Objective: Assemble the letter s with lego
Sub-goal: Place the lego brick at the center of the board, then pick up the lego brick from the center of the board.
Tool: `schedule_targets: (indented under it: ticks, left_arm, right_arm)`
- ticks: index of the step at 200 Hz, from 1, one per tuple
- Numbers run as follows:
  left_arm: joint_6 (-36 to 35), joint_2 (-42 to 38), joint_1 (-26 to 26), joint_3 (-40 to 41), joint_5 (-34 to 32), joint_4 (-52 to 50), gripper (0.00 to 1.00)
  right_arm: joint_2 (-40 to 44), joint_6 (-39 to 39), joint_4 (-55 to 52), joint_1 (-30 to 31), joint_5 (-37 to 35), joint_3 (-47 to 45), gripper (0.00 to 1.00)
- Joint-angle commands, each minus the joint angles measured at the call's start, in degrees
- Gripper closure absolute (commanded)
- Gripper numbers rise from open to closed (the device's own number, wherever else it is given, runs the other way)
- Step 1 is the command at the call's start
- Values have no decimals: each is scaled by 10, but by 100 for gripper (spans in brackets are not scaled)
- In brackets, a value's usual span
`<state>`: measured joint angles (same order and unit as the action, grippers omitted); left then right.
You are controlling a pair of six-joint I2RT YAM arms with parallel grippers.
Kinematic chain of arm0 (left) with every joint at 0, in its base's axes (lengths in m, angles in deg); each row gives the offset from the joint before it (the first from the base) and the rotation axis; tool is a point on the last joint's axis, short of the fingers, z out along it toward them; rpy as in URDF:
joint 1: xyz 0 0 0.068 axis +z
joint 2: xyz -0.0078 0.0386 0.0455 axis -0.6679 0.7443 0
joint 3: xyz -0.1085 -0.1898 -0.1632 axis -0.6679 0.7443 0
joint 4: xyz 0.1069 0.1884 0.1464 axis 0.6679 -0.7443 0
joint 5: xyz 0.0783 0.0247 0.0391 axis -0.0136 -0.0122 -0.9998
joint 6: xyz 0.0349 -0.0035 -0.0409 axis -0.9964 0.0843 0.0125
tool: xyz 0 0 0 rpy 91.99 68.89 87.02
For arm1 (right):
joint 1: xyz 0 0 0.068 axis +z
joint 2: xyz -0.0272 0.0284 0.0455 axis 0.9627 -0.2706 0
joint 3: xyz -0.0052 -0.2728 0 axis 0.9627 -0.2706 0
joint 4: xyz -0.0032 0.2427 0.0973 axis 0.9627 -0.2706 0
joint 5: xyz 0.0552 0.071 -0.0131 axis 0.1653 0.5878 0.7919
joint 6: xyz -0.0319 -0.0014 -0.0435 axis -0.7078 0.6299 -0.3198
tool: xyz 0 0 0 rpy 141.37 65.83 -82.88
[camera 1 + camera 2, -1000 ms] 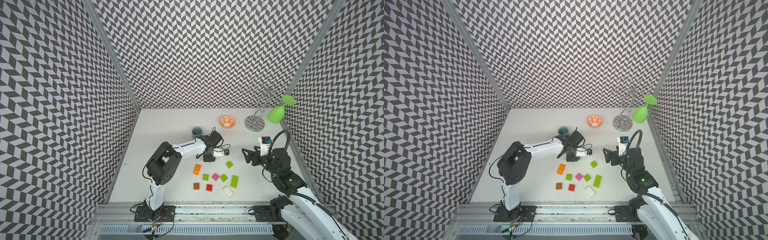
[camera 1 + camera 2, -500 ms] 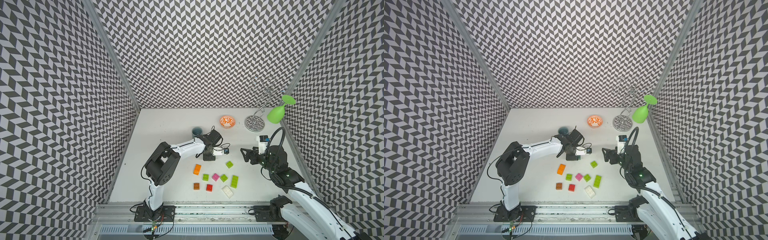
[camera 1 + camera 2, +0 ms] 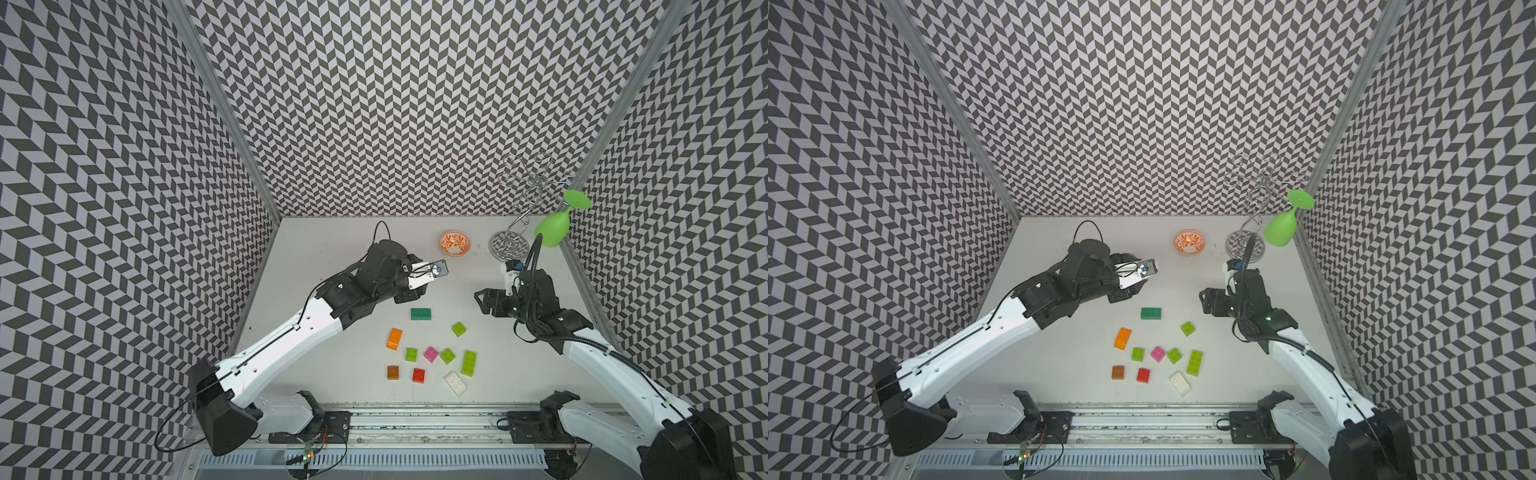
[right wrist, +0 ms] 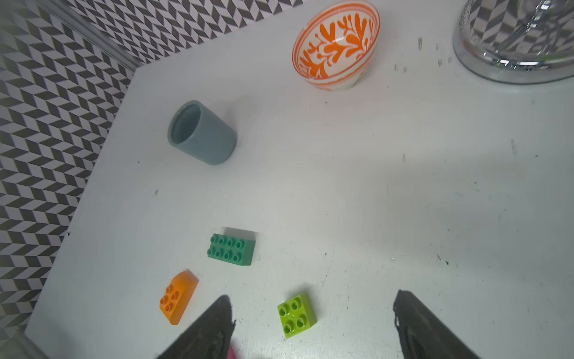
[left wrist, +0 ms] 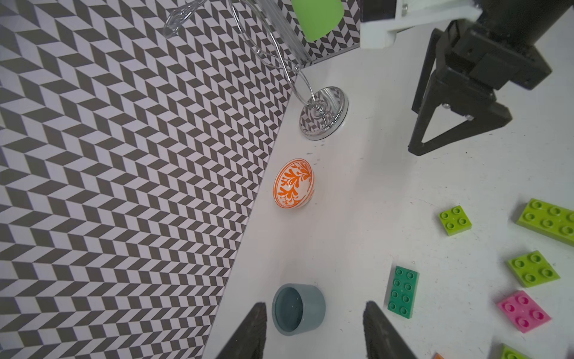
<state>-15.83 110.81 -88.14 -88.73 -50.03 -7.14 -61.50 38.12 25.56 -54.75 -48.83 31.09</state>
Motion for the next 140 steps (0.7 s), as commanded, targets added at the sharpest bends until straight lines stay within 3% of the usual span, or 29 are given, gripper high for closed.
schedule_targets:
  ticks: [1,32,68,91,140]
  left_arm:
    - [110,-24,18,30,-27,3,50]
    - [333,-69,97,57,-24,5,63]
    - [496,-126,228,191,103,44,61]
    - [531,-154,283,265,159,76,63]
    - [516,-170,333,324,182,95,62]
  right_arm:
    - [-23,30,-29,16,4,15,18]
    - [-62,40,-36,53,4,20,20]
    - [-116,102,-46,121,-57,35,23]
    - [-147,128,-39,144,-55,41,28]
    - [-213,138,-68,168,-93,87,31]
